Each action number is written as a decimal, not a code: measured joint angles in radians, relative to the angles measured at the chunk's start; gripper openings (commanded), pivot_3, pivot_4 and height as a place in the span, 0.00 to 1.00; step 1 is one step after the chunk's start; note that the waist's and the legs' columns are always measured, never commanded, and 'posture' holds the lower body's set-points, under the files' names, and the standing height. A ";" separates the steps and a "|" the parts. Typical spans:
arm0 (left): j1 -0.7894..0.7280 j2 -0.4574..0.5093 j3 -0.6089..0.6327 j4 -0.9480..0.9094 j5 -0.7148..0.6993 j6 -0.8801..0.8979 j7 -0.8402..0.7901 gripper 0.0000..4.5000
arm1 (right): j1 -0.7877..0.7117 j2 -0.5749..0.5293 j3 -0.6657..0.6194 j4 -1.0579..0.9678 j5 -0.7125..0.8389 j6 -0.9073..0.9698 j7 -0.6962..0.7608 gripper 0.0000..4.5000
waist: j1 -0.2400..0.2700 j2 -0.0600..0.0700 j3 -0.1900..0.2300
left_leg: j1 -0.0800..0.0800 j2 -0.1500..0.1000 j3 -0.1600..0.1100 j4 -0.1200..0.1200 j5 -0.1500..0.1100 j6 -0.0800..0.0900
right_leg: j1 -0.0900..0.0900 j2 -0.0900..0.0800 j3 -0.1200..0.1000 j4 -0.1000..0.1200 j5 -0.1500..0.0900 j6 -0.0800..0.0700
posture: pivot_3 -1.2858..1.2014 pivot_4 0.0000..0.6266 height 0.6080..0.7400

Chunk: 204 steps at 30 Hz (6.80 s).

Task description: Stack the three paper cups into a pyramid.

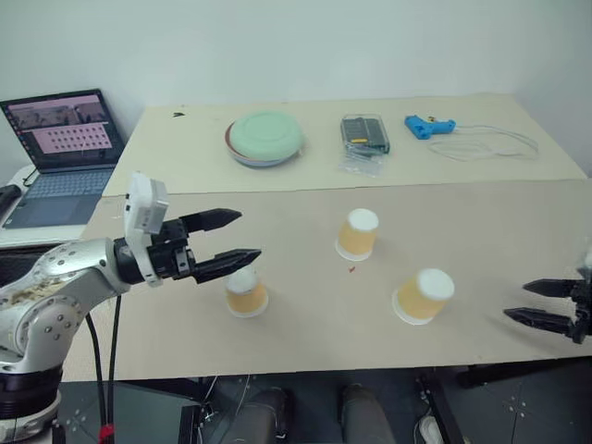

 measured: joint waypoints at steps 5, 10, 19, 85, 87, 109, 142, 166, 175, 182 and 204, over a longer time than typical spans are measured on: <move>-0.001 0.000 0.001 0.000 -0.004 0.005 0.003 1.00 | -0.010 0.030 0.016 -0.118 0.004 0.023 -0.021 0.95 | 0.009 -0.001 0.000 | 0.000 0.003 0.001 0.000 0.000 0.000 | 0.000 0.001 -0.002 0.000 0.000 -0.001 | 0.52 0.24 1.00; -0.002 0.001 0.003 0.000 -0.010 0.020 0.018 1.00 | -0.019 0.043 0.054 -0.207 0.003 0.045 -0.044 0.95 | 0.021 -0.001 0.000 | -0.003 0.002 0.003 0.000 0.000 0.000 | -0.003 0.002 -0.002 -0.001 0.000 -0.001 | 0.52 0.24 1.00; -0.002 0.001 0.035 -0.009 -0.043 0.039 0.055 1.00 | -0.087 0.044 0.090 -0.361 0.030 0.109 -0.071 0.95 | 0.031 -0.002 0.001 | -0.004 0.002 0.004 0.000 0.000 0.000 | -0.004 0.002 -0.002 -0.001 0.001 -0.001 | 0.52 0.24 1.00; -0.031 -0.014 0.082 -0.008 -0.039 0.066 0.162 1.00 | -1.061 0.713 0.833 0.218 -0.304 -0.043 -0.070 0.60 | 0.003 -0.011 0.004 | -0.008 0.015 0.008 0.001 0.005 -0.011 | -0.014 0.022 0.000 -0.008 0.024 -0.020 | 0.52 0.24 1.00; -0.029 -0.014 0.083 -0.013 -0.039 0.066 0.167 1.00 | -1.089 0.747 0.832 0.282 -0.327 -0.073 -0.087 0.60 | 0.002 -0.011 0.004 | -0.006 0.015 0.008 0.001 0.005 -0.011 | -0.014 0.023 0.000 -0.008 0.024 -0.020 | 0.52 0.24 1.00; -0.033 -0.014 0.075 -0.022 -0.044 0.066 0.173 1.00 | -1.111 0.766 0.749 0.331 -0.365 -0.088 -0.096 0.98 | 0.001 -0.011 0.004 | -0.003 0.015 0.008 0.000 0.004 -0.013 | -0.014 0.025 0.002 -0.007 0.024 -0.020 | 0.52 0.24 1.00; -0.040 0.005 0.070 -0.003 -0.047 0.072 0.153 1.00 | -0.642 0.445 0.408 -0.115 -0.231 0.200 -0.332 0.98 | 0.007 -0.011 0.004 | -0.006 0.021 0.016 0.000 0.003 -0.011 | -0.013 0.027 0.009 -0.010 0.025 -0.020 | 0.52 0.24 1.00; -0.003 0.027 0.112 -0.041 -0.087 0.076 0.197 1.00 | -0.775 0.560 0.482 0.003 -0.232 0.157 -0.348 0.98 | 0.006 -0.011 0.004 | -0.006 0.027 0.017 0.000 0.002 -0.013 | -0.014 0.034 0.011 -0.011 0.027 -0.024 | 0.52 0.24 1.00; 0.001 0.031 0.116 -0.048 -0.087 0.076 0.202 1.00 | -0.788 0.577 0.487 0.069 -0.233 0.128 -0.334 0.98 | 0.005 -0.011 0.004 | -0.005 0.029 0.019 0.000 0.002 -0.013 | -0.014 0.035 0.012 -0.011 0.028 -0.025 | 0.52 0.24 1.00; 0.001 0.031 0.117 -0.048 -0.088 0.076 0.203 1.00 | -0.798 0.582 0.487 0.080 -0.232 0.115 -0.320 0.81 | 0.005 -0.011 0.004 | -0.005 0.029 0.019 0.000 0.001 -0.013 | -0.014 0.036 0.012 -0.011 0.029 -0.025 | 0.52 0.24 1.00; 0.001 0.033 0.118 -0.045 -0.087 0.076 0.199 1.00 | -0.888 0.628 0.548 0.016 -0.203 0.131 -0.251 0.59 | 0.003 -0.011 0.003 | -0.003 0.031 0.020 0.000 0.001 -0.015 | -0.014 0.038 0.013 -0.011 0.029 -0.026 | 0.52 0.24 1.00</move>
